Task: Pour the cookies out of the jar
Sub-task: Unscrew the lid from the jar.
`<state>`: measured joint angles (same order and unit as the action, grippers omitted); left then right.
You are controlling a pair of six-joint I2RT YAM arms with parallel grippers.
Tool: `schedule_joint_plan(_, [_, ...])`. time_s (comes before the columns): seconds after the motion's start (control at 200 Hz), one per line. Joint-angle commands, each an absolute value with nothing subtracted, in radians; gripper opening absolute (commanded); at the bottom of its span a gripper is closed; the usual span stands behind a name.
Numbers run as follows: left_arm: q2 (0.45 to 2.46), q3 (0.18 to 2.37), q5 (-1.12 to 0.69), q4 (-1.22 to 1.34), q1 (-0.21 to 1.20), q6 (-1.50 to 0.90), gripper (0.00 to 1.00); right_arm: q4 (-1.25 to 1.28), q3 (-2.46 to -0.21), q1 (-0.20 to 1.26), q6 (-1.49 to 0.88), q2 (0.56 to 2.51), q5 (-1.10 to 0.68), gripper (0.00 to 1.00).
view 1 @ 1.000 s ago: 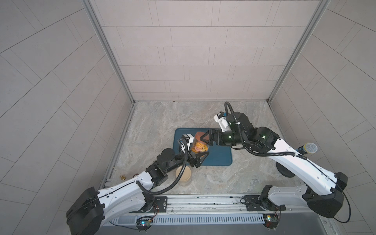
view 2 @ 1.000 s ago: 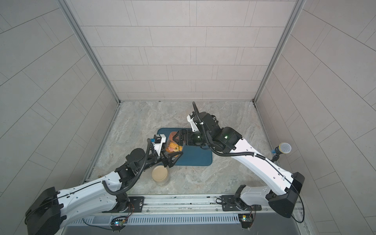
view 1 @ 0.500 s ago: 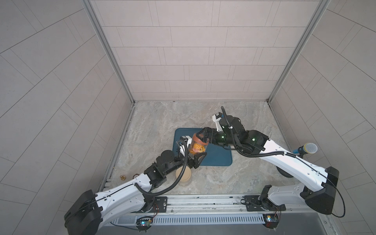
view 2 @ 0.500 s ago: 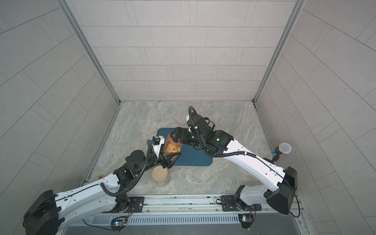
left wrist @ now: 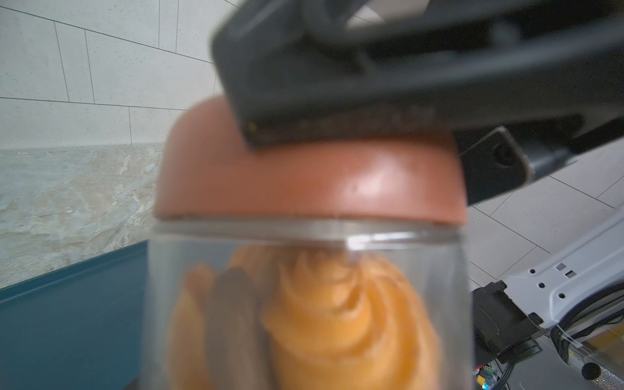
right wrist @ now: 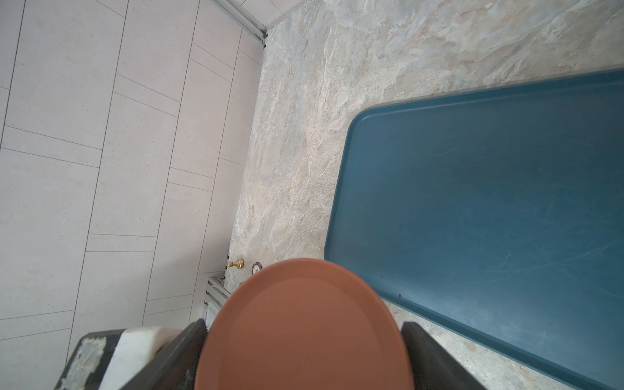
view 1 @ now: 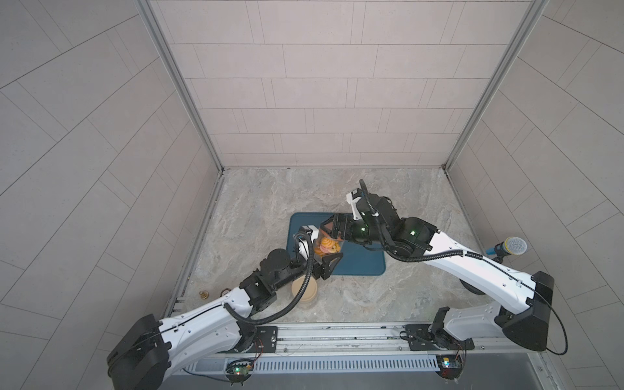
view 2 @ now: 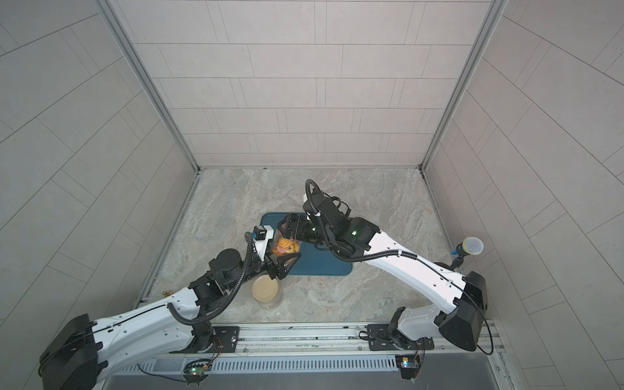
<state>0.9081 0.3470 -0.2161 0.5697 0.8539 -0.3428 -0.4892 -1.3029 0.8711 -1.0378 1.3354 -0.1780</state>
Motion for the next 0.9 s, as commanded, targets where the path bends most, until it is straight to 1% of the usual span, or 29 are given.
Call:
schedule_joint_plan(0.0, [0.883, 0.387, -0.237, 0.698, 0.854, -0.337, 0.00, -0.476, -1.311, 0.882, -1.050, 1.339, -0.171, 0.85])
schedule_joint_plan(0.075, [0.881, 0.385, -0.235, 0.700, 0.853, -0.342, 0.00, -0.476, -1.320, 0.882, -1.037, 1.348, -0.188, 0.82])
schedule_joint_plan(0.095, [0.882, 0.385, -0.236, 0.699, 0.853, -0.341, 0.00, -0.473, -1.320, 0.882, -1.034, 1.350, -0.195, 0.79])
schedule_joint_plan(0.155, [0.881, 0.389, -0.243, 0.698, 0.853, -0.351, 0.00, -0.452, -1.304, 0.882, -1.034, 1.353, -0.218, 0.66])
schedule_joint_plan(0.175, [0.879, 0.392, -0.244, 0.698, 0.854, -0.357, 0.00, -0.441, -1.294, 0.882, -1.035, 1.352, -0.226, 0.60])
schedule_joint_plan(0.195, [0.877, 0.393, -0.245, 0.697, 0.854, -0.362, 0.00, -0.431, -1.286, 0.882, -1.032, 1.351, -0.236, 0.46])
schedule_joint_plan(0.225, [0.873, 0.398, -0.250, 0.696, 0.852, -0.372, 0.00, -0.413, -1.271, 0.882, -1.023, 1.349, -0.254, 0.21])
schedule_joint_plan(0.245, [0.872, 0.401, -0.252, 0.695, 0.852, -0.379, 0.00, -0.396, -1.261, 0.882, -1.013, 1.346, -0.272, 0.09])
schedule_joint_plan(0.265, [0.870, 0.404, -0.253, 0.695, 0.851, -0.389, 0.00, -0.376, -1.251, 0.882, -0.999, 1.343, -0.291, 0.00])
schedule_joint_plan(0.33, [0.862, 0.399, -0.277, 0.727, 0.831, -0.447, 0.00, -0.323, -1.214, 0.879, -0.928, 1.317, -0.359, 0.00])
schedule_joint_plan(0.405, [0.870, 0.389, -0.413, 0.835, 0.773, -0.551, 0.00, -0.261, -1.165, 0.867, -0.855, 1.256, -0.415, 0.00])
schedule_joint_plan(0.52, [0.933, 0.369, -0.605, 1.097, 0.695, -0.768, 0.00, -0.070, -1.059, 0.806, -0.849, 1.128, -0.544, 0.00])
schedule_joint_plan(0.61, [1.004, 0.366, -0.703, 1.310, 0.674, -0.910, 0.00, -0.028, -1.051, 0.768, -0.849, 1.091, -0.627, 0.00])
schedule_joint_plan(0.69, [1.024, 0.402, -0.754, 1.309, 0.670, -0.951, 0.00, 0.015, -1.056, 0.761, -0.875, 1.110, -0.702, 0.00])
schedule_joint_plan(0.756, [1.029, 0.406, -0.733, 1.310, 0.670, -0.936, 0.00, -0.034, -1.087, 0.762, -0.868, 1.134, -0.695, 0.00])
schedule_joint_plan(0.776, [1.030, 0.405, -0.725, 1.308, 0.669, -0.926, 0.00, -0.066, -1.100, 0.763, -0.856, 1.139, -0.684, 0.09])
schedule_joint_plan(0.781, [1.029, 0.405, -0.724, 1.308, 0.669, -0.923, 0.00, -0.073, -1.104, 0.764, -0.854, 1.140, -0.679, 0.09])
schedule_joint_plan(0.826, [1.027, 0.410, -0.718, 1.267, 0.665, -0.887, 0.00, -0.158, -1.134, 0.765, -0.820, 1.142, -0.629, 0.36])
schedule_joint_plan(0.881, [1.011, 0.422, -0.702, 1.155, 0.665, -0.821, 0.00, -0.278, -1.172, 0.765, -0.789, 1.134, -0.520, 0.60])
schedule_joint_plan(0.896, [1.006, 0.424, -0.695, 1.121, 0.666, -0.800, 0.00, -0.314, -1.185, 0.764, -0.786, 1.132, -0.489, 0.69])
